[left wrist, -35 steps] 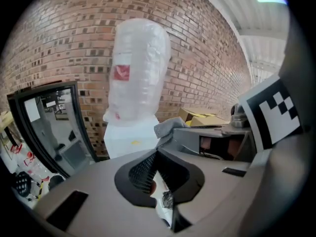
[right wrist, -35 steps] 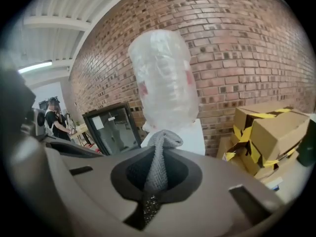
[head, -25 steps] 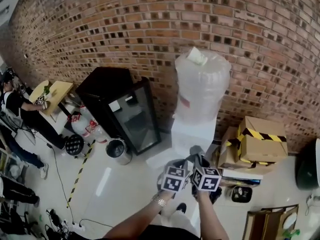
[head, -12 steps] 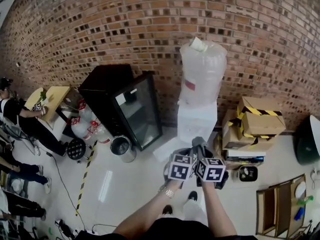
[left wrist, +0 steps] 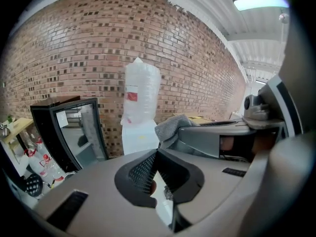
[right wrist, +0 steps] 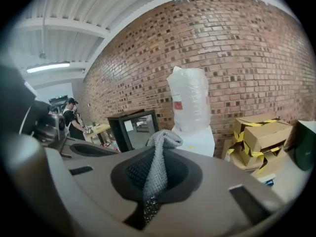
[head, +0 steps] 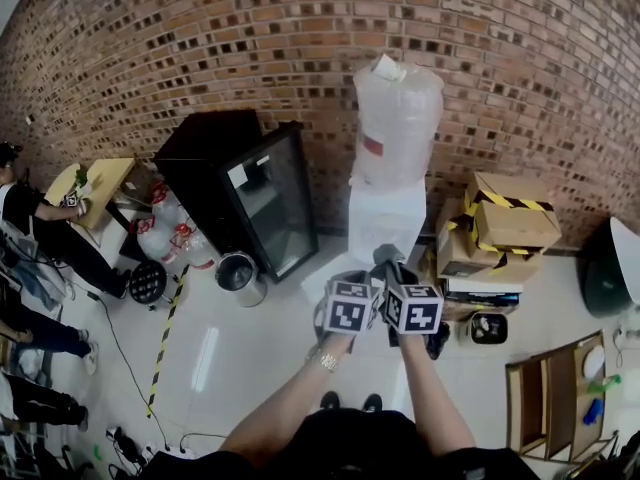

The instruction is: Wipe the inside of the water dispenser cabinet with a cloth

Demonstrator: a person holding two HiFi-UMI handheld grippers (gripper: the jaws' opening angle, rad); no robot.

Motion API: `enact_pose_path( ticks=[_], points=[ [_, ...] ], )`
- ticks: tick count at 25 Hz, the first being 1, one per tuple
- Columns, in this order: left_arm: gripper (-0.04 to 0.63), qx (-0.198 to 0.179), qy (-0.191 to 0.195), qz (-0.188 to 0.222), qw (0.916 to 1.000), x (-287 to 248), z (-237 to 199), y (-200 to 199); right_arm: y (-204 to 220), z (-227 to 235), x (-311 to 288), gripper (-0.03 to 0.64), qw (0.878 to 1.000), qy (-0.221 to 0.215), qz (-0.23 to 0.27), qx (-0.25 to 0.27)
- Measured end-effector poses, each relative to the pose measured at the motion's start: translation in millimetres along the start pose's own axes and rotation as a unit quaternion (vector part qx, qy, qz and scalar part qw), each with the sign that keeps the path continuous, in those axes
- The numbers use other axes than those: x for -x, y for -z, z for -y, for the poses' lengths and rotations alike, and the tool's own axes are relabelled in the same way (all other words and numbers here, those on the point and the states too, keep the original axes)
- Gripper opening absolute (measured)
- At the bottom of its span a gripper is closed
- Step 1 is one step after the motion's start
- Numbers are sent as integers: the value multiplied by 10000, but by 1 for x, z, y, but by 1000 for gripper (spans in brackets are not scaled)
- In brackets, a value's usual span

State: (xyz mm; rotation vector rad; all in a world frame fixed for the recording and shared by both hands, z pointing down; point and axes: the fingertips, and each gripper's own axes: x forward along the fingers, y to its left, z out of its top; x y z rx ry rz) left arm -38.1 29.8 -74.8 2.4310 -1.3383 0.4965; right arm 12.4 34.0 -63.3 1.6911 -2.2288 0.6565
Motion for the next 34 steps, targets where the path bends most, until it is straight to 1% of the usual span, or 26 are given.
enact_pose_path(
  ticks=[4,8,15,24,34],
  points=[
    [2,50,-16,29,10000,-9,8,-5,2,11,3,14,9999,-70,-124,-17],
    [2,57,-18,-69,10000,-15,13,-4,4,18,3,14,9997,-98,-240,14],
    [2,16,20,-95,10000,-16,23,-5,-1,21,10,14,9998,-113,-147,-22],
    [2,-1,95,-106,9999,-13,32,2,6,18,14,14,9997,-190,-149,-79],
    [2,-8,121,37,9999,-6,34,-4,4,11,21,14,9995,-304,-91,-62]
  ],
)
